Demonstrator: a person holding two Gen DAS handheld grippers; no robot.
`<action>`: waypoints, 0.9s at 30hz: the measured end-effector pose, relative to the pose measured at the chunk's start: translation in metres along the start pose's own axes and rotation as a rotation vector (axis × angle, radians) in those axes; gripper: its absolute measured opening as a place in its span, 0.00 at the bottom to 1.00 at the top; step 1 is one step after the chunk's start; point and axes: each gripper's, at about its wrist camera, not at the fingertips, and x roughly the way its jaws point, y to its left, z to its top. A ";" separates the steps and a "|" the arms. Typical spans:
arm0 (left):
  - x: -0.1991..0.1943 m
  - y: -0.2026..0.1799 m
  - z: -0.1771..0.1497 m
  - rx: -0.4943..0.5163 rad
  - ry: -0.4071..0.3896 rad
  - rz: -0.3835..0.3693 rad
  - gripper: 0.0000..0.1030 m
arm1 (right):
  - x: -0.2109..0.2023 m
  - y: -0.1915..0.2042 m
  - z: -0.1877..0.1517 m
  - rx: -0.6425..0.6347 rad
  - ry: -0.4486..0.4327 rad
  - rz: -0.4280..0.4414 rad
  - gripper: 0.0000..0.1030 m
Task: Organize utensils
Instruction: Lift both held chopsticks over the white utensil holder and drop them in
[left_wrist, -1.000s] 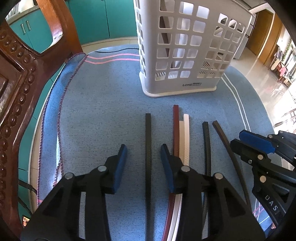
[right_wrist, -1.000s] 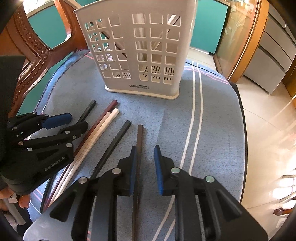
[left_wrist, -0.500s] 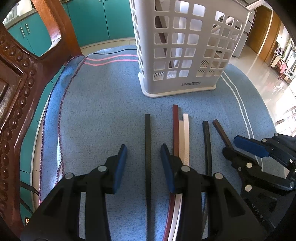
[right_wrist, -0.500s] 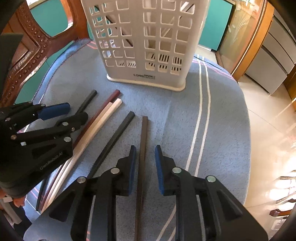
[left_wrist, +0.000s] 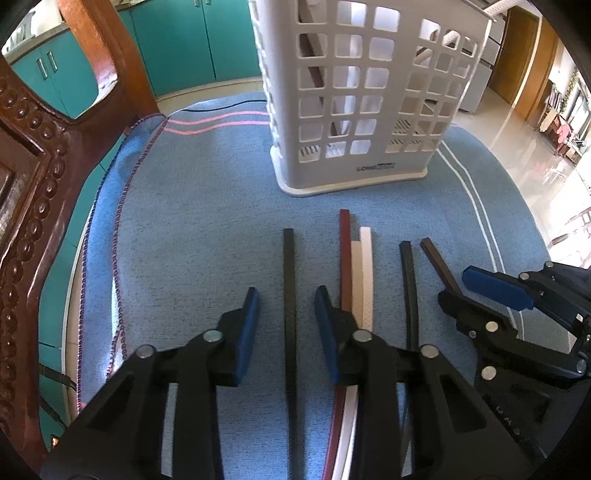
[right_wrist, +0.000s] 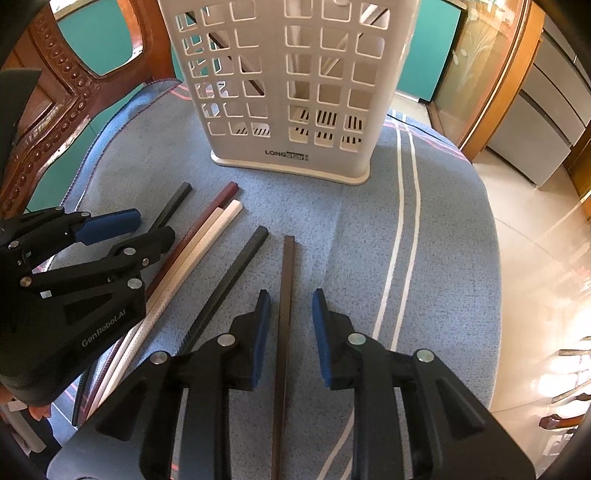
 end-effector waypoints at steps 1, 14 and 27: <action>0.000 -0.001 0.000 0.003 -0.001 -0.004 0.23 | 0.000 0.000 0.000 0.003 -0.002 0.003 0.23; -0.009 0.011 0.007 -0.056 -0.027 -0.039 0.07 | -0.019 -0.009 0.002 0.046 -0.073 0.070 0.06; -0.179 0.034 0.018 -0.064 -0.443 -0.148 0.07 | -0.159 -0.047 0.003 0.106 -0.414 0.223 0.06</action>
